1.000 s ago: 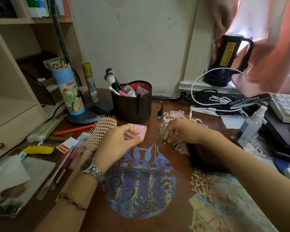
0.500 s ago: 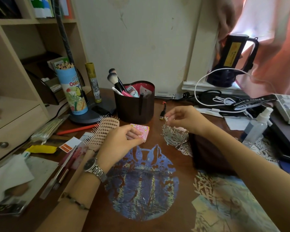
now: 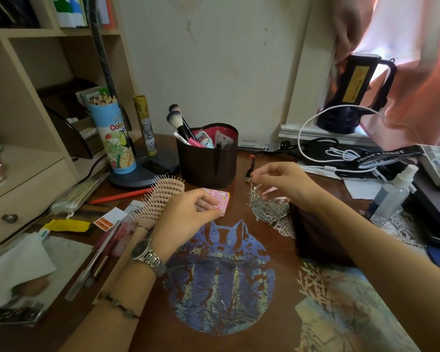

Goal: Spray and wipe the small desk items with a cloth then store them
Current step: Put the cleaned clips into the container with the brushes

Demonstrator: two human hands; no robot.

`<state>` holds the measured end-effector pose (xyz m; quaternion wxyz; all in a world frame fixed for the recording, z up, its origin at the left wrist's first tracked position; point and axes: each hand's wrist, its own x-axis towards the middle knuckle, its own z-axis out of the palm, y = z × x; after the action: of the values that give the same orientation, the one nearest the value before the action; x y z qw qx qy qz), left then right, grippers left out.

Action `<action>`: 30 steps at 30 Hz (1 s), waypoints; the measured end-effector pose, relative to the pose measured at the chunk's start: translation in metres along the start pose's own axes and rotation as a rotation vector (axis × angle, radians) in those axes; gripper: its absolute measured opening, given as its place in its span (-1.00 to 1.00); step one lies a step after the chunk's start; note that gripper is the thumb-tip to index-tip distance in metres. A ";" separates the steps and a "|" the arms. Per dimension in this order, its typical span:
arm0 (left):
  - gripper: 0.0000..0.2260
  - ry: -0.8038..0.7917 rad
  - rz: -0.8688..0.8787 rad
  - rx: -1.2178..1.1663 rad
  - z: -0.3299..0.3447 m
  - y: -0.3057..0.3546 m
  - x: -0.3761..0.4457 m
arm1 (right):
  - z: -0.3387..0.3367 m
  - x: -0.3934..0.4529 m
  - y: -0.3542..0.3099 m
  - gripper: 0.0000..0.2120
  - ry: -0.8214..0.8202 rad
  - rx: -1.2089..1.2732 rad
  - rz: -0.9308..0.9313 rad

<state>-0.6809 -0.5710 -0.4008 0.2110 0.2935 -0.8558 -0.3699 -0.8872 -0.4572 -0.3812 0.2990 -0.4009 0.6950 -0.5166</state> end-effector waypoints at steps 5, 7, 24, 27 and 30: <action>-0.85 -0.003 0.004 0.011 -0.001 0.000 0.000 | 0.005 0.003 -0.005 -0.90 0.014 0.037 -0.007; -0.84 -0.001 0.002 0.012 -0.001 0.000 0.000 | 0.006 0.006 -0.008 -0.90 0.019 0.021 -0.023; -0.80 -0.007 0.012 -0.046 -0.002 -0.003 -0.001 | 0.044 0.048 -0.080 -0.95 0.331 -0.011 -0.279; -0.79 -0.015 0.025 -0.054 -0.001 -0.003 -0.002 | 0.053 0.058 -0.086 -0.90 0.349 0.003 -0.283; -0.76 -0.023 0.039 -0.064 -0.001 -0.003 -0.001 | 0.059 0.067 -0.086 -0.92 0.340 -0.017 -0.269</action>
<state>-0.6787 -0.5723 -0.4027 0.2176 0.2656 -0.8516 -0.3962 -0.8509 -0.5559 -0.3159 0.1026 -0.3997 0.6801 -0.6060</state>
